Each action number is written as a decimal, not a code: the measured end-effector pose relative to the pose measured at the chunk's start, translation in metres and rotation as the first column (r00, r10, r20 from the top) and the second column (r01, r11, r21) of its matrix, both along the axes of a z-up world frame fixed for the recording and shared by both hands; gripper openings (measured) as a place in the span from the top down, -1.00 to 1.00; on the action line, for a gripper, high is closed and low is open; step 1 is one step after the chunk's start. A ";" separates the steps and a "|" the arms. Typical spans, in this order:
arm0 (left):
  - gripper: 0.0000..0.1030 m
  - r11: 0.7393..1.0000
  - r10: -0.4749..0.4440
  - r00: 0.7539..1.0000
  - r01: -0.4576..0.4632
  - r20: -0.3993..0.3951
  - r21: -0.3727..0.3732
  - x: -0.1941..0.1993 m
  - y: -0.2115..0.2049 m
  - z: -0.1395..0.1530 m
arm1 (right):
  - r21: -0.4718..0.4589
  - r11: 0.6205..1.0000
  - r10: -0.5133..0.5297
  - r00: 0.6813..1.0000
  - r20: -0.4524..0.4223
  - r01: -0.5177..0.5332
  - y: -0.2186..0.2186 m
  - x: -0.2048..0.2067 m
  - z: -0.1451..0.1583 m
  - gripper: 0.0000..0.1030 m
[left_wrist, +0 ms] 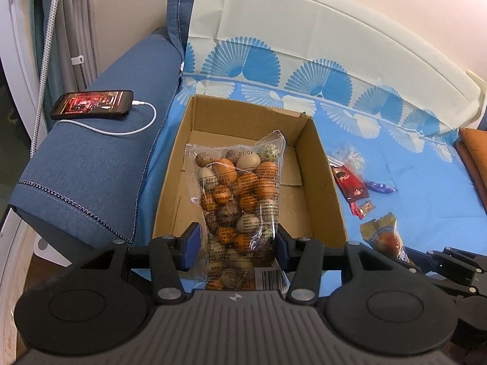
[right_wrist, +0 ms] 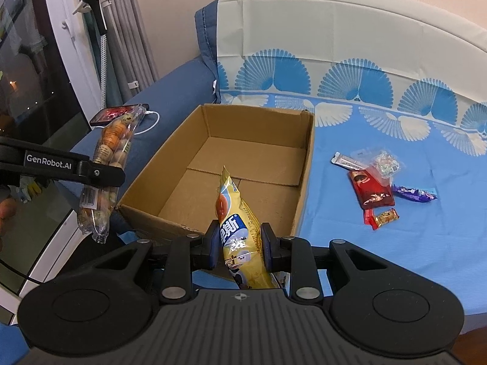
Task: Organize snacks
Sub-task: 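Carry the egg bag and yellow wafer bar over the cardboard box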
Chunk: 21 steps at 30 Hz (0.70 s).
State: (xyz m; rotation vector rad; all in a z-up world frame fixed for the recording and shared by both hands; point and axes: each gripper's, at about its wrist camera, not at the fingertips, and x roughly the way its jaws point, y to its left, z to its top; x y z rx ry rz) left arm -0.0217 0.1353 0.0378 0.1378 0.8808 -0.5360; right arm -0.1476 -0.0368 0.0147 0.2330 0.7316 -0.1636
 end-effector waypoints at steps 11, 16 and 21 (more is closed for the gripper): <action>-0.06 1.000 0.004 1.000 -0.004 -0.014 0.006 0.019 -0.013 -0.007 | -0.012 1.000 -0.015 1.000 -0.004 0.015 -0.012 0.022 0.000 0.43; -0.06 1.000 0.000 1.000 0.000 -0.013 0.011 0.030 -0.021 -0.008 | -0.009 1.000 -0.012 1.000 -0.005 0.012 -0.017 0.039 -0.001 0.43; -0.06 1.000 -0.005 1.000 0.005 -0.022 0.020 0.045 -0.032 -0.012 | 0.002 1.000 -0.001 1.000 -0.016 0.001 -0.021 0.058 -0.006 0.43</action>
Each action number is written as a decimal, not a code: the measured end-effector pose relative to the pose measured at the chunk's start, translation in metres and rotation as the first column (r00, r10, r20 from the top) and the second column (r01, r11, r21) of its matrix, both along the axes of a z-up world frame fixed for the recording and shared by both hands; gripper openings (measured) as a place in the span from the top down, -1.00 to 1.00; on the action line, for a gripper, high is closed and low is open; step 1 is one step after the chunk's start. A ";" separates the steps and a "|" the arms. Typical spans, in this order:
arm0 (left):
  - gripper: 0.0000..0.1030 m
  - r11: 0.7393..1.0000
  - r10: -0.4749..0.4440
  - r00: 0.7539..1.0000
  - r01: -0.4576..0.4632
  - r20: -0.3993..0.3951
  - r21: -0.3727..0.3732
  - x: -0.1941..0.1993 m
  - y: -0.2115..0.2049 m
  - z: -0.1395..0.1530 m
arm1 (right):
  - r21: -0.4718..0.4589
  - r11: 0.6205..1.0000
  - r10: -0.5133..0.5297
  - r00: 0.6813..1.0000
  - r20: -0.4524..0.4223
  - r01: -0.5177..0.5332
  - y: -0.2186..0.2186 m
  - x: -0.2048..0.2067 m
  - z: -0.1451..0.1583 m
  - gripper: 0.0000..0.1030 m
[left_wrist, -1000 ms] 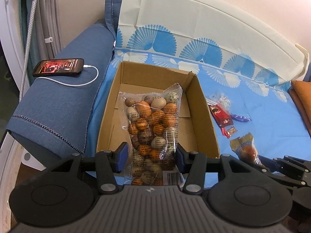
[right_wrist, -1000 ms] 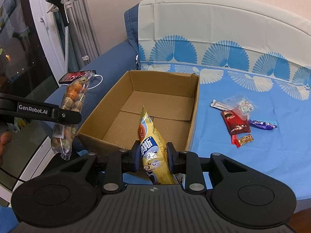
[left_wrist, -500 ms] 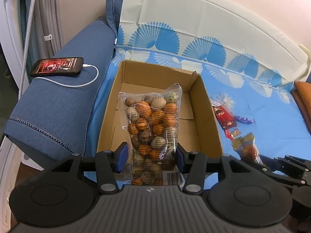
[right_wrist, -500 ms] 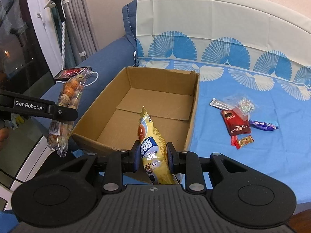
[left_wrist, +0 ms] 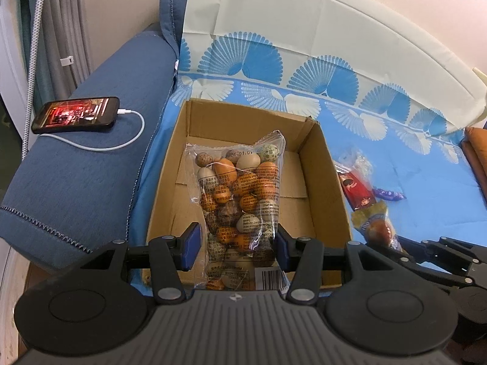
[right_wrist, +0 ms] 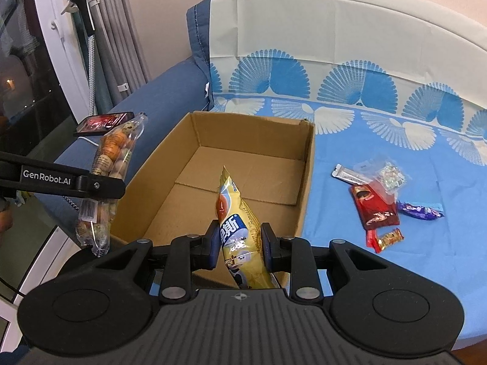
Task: Organize snacks
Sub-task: 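Carry the egg bag and yellow wafer bar over the cardboard box, then open both tools to drop the egg bag and wafer bar into box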
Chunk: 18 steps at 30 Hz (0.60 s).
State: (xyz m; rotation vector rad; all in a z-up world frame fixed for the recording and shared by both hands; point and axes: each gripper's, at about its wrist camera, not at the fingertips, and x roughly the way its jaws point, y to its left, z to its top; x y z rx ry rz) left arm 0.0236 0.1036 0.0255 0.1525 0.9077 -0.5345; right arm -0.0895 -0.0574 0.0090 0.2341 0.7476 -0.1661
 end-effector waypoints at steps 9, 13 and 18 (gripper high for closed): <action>-0.06 0.999 -0.002 1.000 0.004 -0.028 0.048 0.032 -0.021 -0.022 | 0.030 0.999 -0.012 0.999 -0.034 0.013 -0.014 0.037 -0.018 0.43; -0.07 0.998 0.002 0.999 0.001 -0.049 0.069 0.049 -0.029 -0.034 | 0.040 0.999 -0.021 0.999 -0.050 0.023 -0.020 0.054 -0.027 0.43; -0.06 0.996 0.005 0.997 0.001 -0.071 0.088 0.066 -0.037 -0.048 | 0.043 0.999 -0.026 0.996 -0.081 0.029 -0.029 0.074 -0.043 0.43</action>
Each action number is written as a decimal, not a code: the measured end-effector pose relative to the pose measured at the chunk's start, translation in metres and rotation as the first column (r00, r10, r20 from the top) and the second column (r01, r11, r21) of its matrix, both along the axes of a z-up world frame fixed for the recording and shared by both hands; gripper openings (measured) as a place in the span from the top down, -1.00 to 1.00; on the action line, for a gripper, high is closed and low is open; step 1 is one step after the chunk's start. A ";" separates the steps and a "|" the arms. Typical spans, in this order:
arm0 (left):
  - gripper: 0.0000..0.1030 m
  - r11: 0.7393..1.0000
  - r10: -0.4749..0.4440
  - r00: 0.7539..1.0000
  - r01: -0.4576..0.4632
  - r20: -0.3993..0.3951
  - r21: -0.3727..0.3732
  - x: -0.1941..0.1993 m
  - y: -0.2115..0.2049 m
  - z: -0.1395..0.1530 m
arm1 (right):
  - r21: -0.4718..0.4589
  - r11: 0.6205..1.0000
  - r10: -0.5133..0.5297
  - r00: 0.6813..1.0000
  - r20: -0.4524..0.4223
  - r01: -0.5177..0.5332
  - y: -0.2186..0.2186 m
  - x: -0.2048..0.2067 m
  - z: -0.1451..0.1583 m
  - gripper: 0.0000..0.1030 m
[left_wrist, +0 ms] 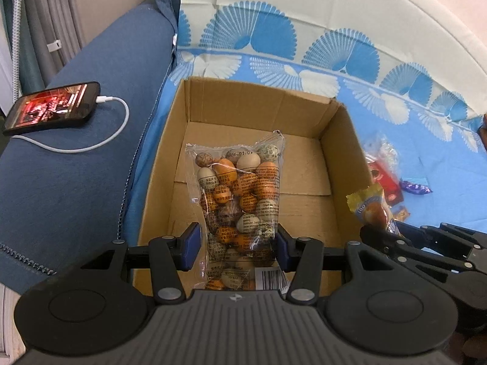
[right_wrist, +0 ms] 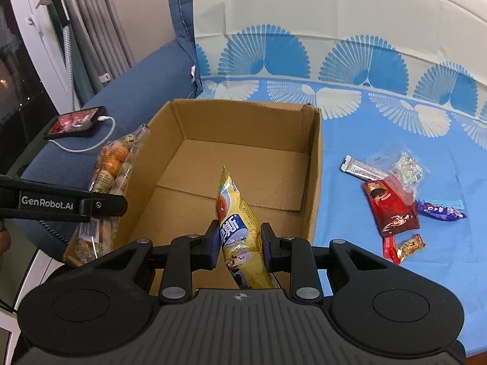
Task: Organize snacks
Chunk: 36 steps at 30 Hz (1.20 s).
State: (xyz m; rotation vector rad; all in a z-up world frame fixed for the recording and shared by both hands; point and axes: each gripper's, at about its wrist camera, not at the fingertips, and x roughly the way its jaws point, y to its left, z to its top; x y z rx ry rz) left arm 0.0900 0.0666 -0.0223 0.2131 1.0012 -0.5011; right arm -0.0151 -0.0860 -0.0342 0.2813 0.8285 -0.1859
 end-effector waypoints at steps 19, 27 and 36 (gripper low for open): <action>-0.60 0.997 -0.009 1.000 0.010 -0.025 0.078 0.035 -0.021 -0.035 | 0.048 0.998 -0.038 0.998 -0.040 0.040 -0.017 0.043 -0.029 0.31; -0.99 0.994 -0.022 0.994 0.010 0.110 0.107 0.010 -0.011 -0.015 | 0.020 0.997 -0.071 0.996 -0.046 0.072 -0.011 0.024 -0.018 -0.63; -0.99 0.991 0.034 0.996 -0.044 0.081 0.129 -0.060 0.025 -0.014 | -0.006 1.000 -0.007 0.996 -0.093 0.006 0.032 -0.044 -0.006 -0.71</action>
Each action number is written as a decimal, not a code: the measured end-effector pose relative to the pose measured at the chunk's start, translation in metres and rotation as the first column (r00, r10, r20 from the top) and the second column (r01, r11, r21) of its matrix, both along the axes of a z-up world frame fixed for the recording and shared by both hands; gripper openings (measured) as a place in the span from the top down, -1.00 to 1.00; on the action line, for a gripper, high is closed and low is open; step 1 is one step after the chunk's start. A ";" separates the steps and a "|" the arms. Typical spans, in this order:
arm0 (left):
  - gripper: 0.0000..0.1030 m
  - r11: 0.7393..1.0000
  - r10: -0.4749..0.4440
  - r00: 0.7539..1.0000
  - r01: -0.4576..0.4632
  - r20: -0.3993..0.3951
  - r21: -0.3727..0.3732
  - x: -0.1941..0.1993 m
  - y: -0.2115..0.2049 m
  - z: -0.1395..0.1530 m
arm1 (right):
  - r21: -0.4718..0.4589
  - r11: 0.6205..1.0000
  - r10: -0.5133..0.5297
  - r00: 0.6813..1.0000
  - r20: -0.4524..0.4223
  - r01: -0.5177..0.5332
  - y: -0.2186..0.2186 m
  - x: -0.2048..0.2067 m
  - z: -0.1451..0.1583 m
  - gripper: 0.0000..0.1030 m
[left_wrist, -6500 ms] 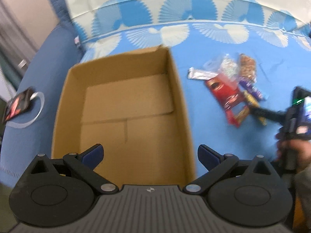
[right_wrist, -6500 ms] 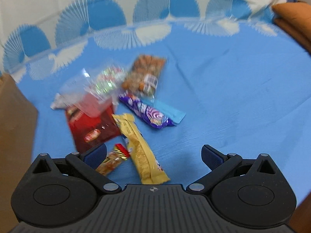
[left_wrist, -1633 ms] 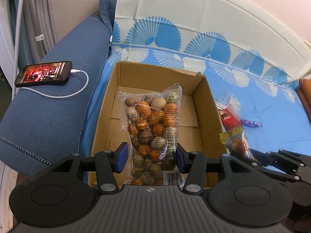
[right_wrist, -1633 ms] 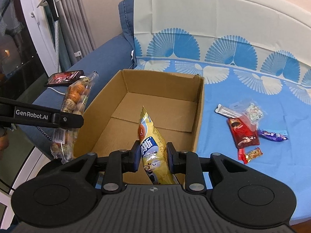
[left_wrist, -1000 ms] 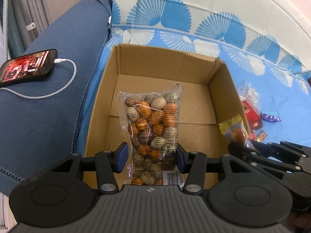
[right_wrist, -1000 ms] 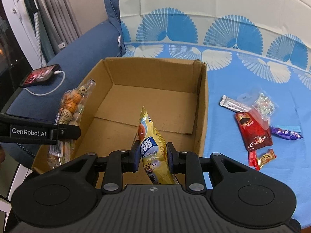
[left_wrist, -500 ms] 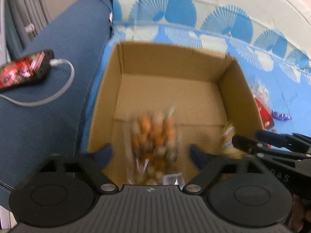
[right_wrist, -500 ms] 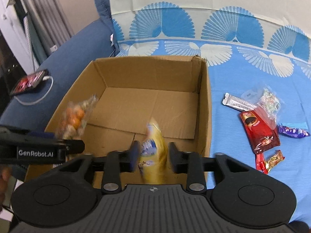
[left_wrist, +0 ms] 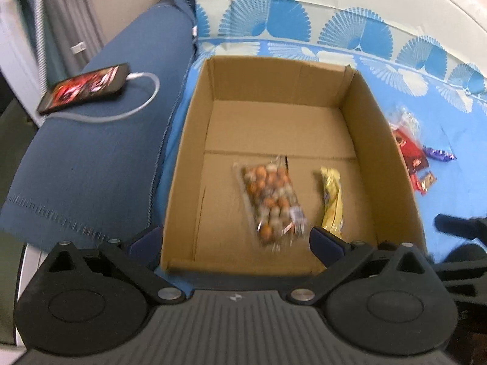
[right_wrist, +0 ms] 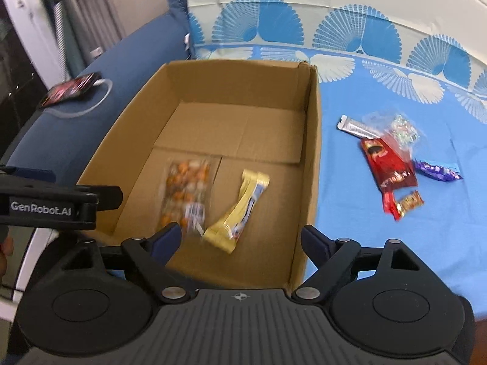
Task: Organize snacks
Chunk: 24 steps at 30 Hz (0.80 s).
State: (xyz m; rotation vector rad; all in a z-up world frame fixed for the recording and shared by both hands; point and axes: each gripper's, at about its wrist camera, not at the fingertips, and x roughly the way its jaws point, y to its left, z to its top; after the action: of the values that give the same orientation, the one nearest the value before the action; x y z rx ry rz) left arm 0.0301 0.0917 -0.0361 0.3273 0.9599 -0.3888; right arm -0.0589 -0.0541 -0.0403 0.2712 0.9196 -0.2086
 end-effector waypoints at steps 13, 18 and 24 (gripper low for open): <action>-0.99 0.999 0.013 0.993 -0.008 0.114 -0.043 -0.061 0.018 0.033 | -0.088 0.996 0.012 0.989 0.147 0.001 0.024 -0.061 0.043 -0.83; -0.99 0.999 0.004 0.989 0.003 0.145 -0.047 -0.077 0.018 0.042 | -0.093 0.996 0.004 0.982 0.187 0.013 0.029 -0.076 0.052 -0.84; -0.99 0.999 0.007 0.983 0.003 0.186 -0.052 -0.090 0.023 0.051 | -0.104 0.995 0.020 0.975 0.222 0.003 0.036 -0.088 0.060 -0.86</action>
State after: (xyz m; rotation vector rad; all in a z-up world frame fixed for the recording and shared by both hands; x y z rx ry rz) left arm -0.0598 0.1151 0.0145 0.3092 0.7655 -0.3741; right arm -0.1470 -0.0184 0.0195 0.1896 0.6845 -0.2126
